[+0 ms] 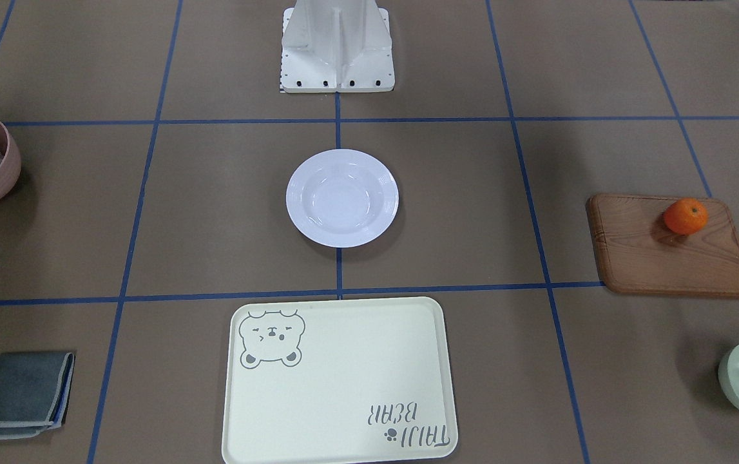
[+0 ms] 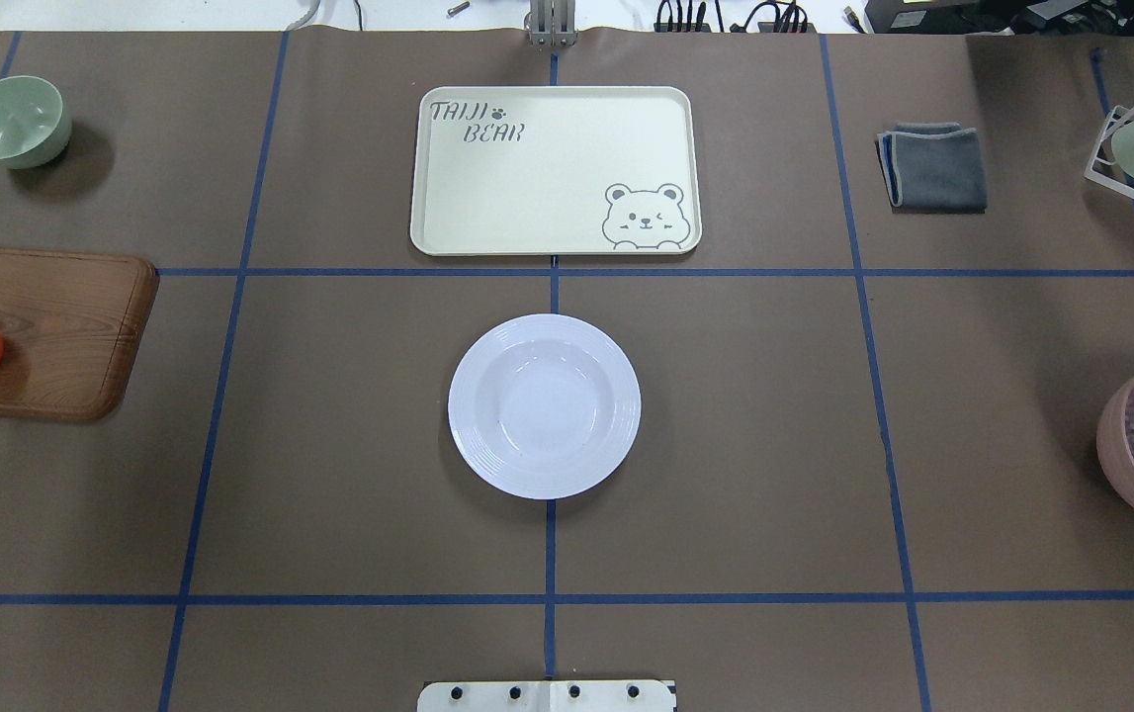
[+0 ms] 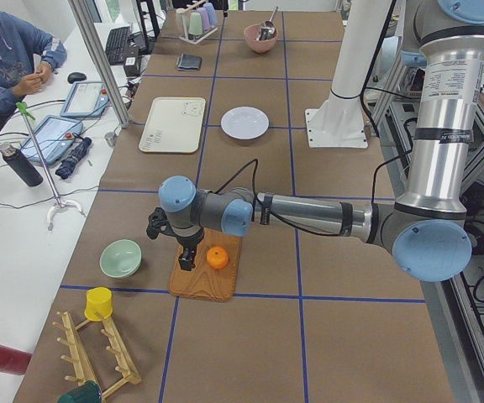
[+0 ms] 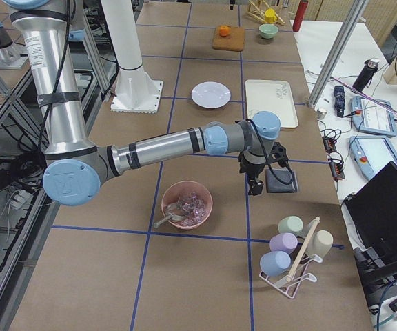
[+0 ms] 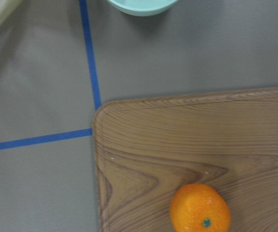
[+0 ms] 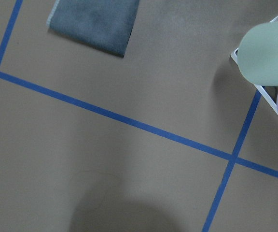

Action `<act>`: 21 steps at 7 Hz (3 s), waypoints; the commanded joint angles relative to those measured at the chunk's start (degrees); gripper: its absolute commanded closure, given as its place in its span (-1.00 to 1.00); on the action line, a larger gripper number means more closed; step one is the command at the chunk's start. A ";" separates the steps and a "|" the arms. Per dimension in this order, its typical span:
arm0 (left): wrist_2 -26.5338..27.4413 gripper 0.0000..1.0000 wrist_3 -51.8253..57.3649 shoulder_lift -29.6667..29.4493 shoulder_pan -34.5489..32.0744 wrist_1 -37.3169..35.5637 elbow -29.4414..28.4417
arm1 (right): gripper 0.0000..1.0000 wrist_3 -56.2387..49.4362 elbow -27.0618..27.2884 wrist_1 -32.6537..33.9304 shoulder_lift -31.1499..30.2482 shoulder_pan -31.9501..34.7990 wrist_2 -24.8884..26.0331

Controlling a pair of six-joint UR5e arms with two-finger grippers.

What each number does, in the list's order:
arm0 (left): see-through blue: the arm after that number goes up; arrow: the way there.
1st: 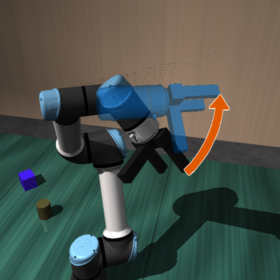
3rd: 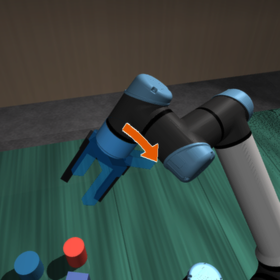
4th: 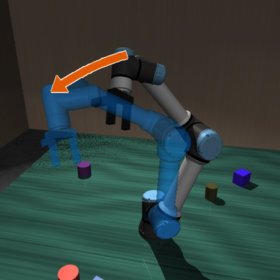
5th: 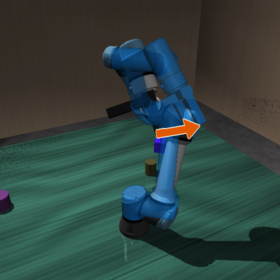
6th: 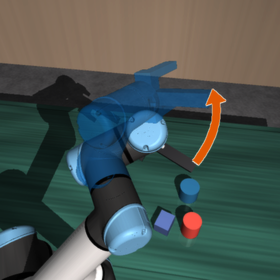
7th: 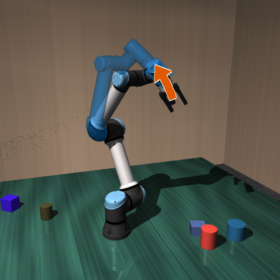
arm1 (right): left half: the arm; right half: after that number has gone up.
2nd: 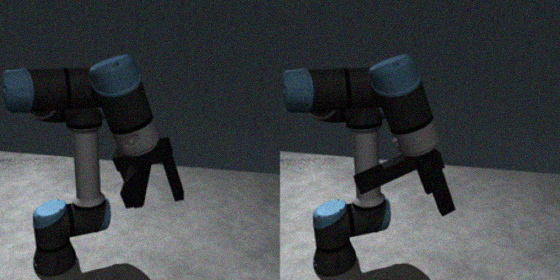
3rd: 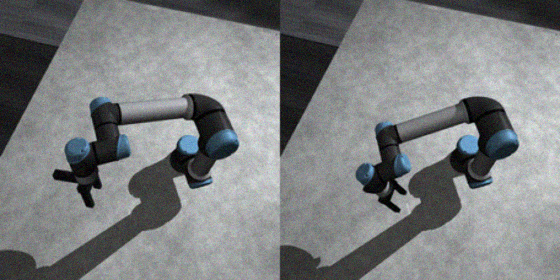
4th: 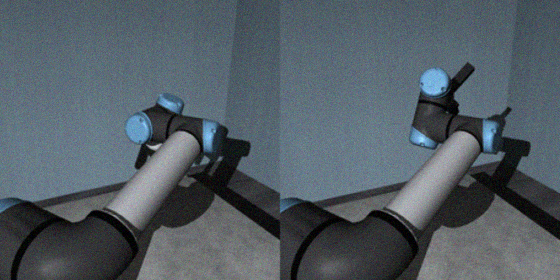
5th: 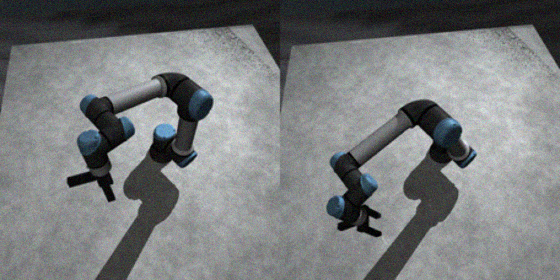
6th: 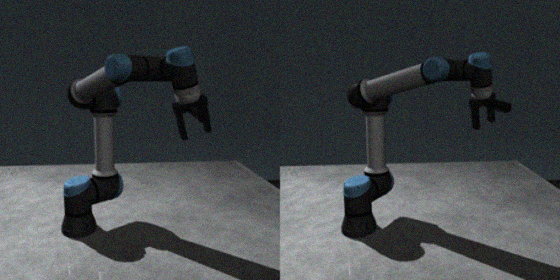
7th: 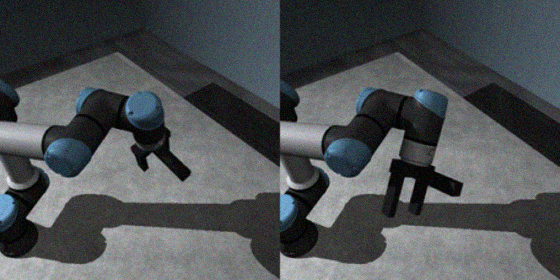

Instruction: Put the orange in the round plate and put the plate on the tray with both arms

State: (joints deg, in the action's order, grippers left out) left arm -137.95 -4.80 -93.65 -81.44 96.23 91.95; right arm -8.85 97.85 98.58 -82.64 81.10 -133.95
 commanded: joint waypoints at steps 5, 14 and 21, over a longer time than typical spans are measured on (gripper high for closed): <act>-0.83 -0.96 -0.03 2.59 0.06 0.98 2.28 | -1.00 -1.96 2.08 0.21 -1.30 -0.24 -0.34; -1.09 -0.96 -1.95 2.86 1.45 4.14 1.32 | -1.00 -1.35 3.22 -0.48 -0.51 -2.78 -4.47; 9.28 -0.96 -15.40 -0.13 14.46 12.82 -6.32 | -1.00 -0.82 2.87 -0.75 -0.68 -5.34 -5.97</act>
State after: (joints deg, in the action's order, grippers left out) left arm -128.98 -19.42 -93.28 -68.05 107.30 87.97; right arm -9.76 100.77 97.79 -83.32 76.15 -139.81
